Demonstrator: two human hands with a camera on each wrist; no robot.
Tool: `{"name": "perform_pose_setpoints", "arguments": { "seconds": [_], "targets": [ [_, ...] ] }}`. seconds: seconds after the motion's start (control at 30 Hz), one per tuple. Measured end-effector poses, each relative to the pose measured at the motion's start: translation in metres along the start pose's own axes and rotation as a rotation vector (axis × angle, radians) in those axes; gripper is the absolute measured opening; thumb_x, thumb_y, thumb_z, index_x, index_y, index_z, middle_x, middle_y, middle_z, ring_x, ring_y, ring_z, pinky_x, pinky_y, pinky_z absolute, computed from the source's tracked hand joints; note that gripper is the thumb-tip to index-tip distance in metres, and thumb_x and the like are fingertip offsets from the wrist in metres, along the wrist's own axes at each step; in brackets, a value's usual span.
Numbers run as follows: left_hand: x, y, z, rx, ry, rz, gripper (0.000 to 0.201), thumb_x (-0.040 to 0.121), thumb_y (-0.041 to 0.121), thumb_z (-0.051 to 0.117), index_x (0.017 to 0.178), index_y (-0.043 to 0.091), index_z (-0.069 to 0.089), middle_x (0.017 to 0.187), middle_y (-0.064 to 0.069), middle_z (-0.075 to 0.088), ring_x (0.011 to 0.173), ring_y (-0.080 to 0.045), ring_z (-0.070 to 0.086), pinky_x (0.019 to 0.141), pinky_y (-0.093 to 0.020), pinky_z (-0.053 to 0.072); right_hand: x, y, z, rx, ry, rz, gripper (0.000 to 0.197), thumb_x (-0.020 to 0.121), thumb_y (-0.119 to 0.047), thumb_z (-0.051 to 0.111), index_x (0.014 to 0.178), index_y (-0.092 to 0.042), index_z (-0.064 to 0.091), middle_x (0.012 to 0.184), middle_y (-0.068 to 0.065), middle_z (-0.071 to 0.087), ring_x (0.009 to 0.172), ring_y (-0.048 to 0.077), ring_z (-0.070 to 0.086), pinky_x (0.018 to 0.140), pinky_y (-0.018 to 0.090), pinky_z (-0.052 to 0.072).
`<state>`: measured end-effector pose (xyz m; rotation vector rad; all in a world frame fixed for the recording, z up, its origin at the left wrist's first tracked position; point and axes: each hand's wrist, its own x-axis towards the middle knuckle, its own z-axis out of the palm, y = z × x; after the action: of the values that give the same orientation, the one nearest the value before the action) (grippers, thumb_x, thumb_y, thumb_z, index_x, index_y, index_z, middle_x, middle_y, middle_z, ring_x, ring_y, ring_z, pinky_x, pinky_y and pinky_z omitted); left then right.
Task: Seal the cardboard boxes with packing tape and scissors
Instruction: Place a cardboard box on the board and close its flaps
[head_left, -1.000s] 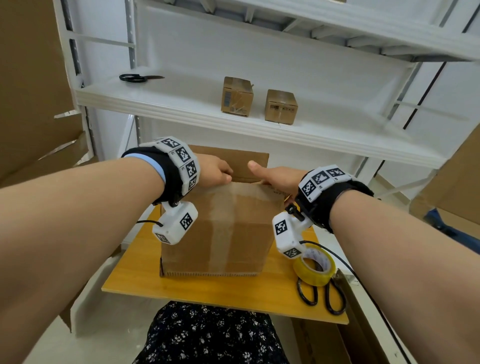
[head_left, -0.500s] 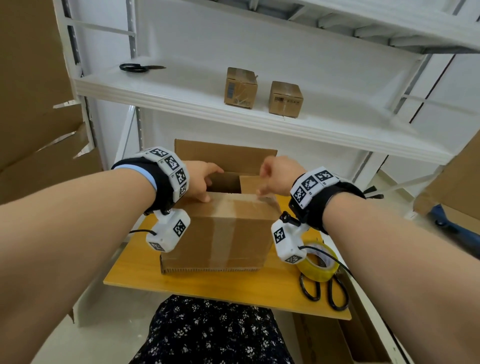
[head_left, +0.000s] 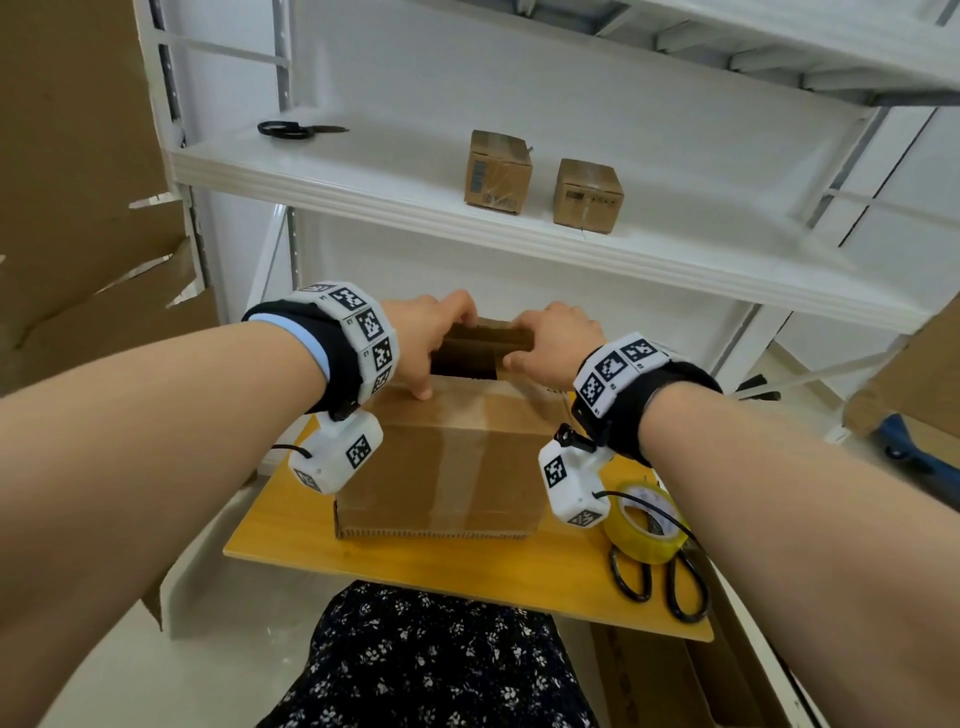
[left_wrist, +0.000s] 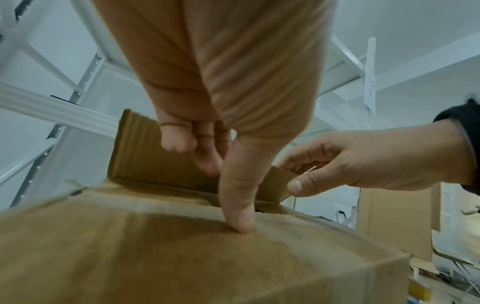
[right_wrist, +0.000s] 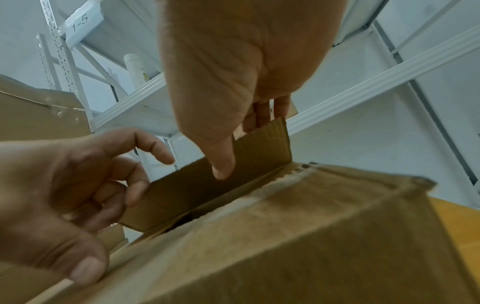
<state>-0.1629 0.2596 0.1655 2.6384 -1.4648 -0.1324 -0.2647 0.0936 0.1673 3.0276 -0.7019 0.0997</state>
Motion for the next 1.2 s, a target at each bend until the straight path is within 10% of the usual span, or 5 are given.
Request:
{"name": "perform_pose_setpoints", "arguments": {
  "seconds": [0.3,0.67,0.77,0.87,1.2],
  "targets": [
    [-0.002,-0.013,0.004,-0.003,-0.147,-0.130,0.031,0.080,0.035,0.075,0.109,0.028,0.065,0.117,0.004,0.060,0.102,-0.019,0.058,0.091,-0.034,0.047,-0.008,-0.007,0.009,0.084,-0.157,0.003,0.054,0.088,-0.053,0.061,0.114,-0.006,0.071,0.113,0.014,0.071,0.103,0.031,0.067,0.089,0.045,0.057],
    [-0.008,-0.047,0.029,-0.458,-0.100,-0.540,0.096,0.078,0.056,0.071,0.151,0.023,0.018,0.145,-0.013,0.039,0.127,-0.035,0.046,0.100,-0.047,0.044,0.001,-0.012,0.017,0.083,-0.306,0.023,0.085,0.084,-0.071,0.057,0.154,-0.038,0.022,0.150,0.012,0.038,0.130,0.033,0.048,0.100,0.041,0.042],
    [-0.012,-0.055,0.043,-0.770,-0.111,-0.632,0.077,0.089,0.057,0.058,0.146,0.012,0.031,0.133,-0.018,0.052,0.112,-0.037,0.058,0.076,-0.043,0.054,0.003,-0.008,0.019,0.080,-0.343,0.022,0.077,0.088,-0.071,0.051,0.153,-0.038,0.028,0.155,0.007,0.035,0.139,0.030,0.040,0.110,0.042,0.035],
    [-0.014,-0.062,0.057,-1.025,-0.180,-0.746,0.079,0.085,0.072,0.048,0.124,0.004,0.049,0.118,-0.022,0.062,0.106,-0.039,0.063,0.093,-0.050,0.051,0.003,-0.002,0.028,0.167,-0.352,0.065,0.077,0.083,-0.078,0.048,0.151,-0.048,0.027,0.158,0.004,0.033,0.142,0.029,0.036,0.113,0.044,0.032],
    [0.003,-0.058,0.000,-1.392,0.108,-0.486,0.062,0.086,0.067,0.045,0.114,0.015,0.066,0.121,-0.014,0.062,0.107,-0.032,0.059,0.098,-0.046,0.045,0.000,0.010,0.031,0.720,-0.175,0.162,0.077,0.083,-0.074,0.049,0.149,-0.034,0.040,0.151,-0.005,0.045,0.135,0.022,0.047,0.116,0.041,0.031]
  ]
}}
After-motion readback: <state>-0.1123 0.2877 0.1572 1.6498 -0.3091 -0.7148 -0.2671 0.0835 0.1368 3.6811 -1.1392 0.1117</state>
